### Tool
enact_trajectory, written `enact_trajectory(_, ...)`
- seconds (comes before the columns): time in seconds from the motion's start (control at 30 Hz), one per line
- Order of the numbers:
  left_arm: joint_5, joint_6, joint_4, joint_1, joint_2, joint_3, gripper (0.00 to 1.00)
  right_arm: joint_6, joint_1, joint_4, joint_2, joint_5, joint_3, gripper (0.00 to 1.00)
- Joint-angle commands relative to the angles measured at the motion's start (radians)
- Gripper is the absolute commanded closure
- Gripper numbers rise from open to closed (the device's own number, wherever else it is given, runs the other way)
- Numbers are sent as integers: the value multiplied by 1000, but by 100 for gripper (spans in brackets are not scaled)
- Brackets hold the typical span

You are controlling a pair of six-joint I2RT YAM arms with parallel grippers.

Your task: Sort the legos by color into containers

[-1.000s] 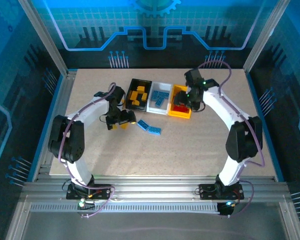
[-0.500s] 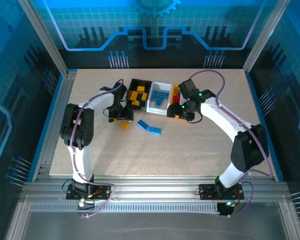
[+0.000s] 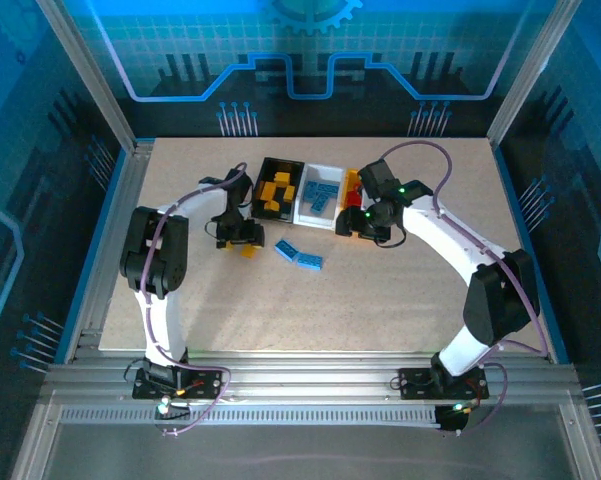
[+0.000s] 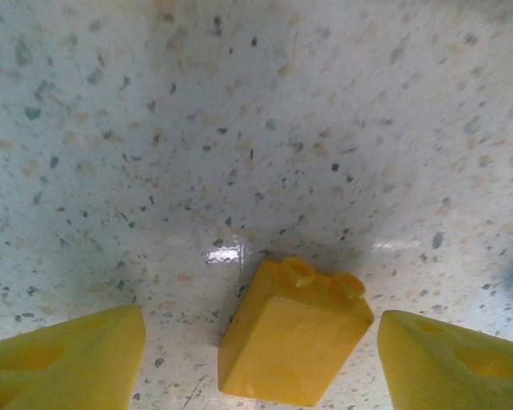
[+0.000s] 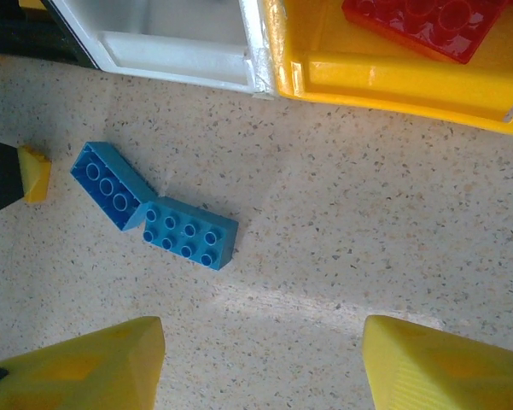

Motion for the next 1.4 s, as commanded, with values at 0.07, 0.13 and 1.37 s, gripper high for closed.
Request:
enact_trajectory(0.07,-6,37,-10,-25,6,-25,30,18,7,2,21,-9,9,37)
enact_trajectory(0.13,-13,42,-10,-30,7,-33,31,19,9,3,19,-9,4,37)
enact_trajectory(1.37,191,-178,-63,17,-58,212,66,18,-7,4,2,-12,-16,40)
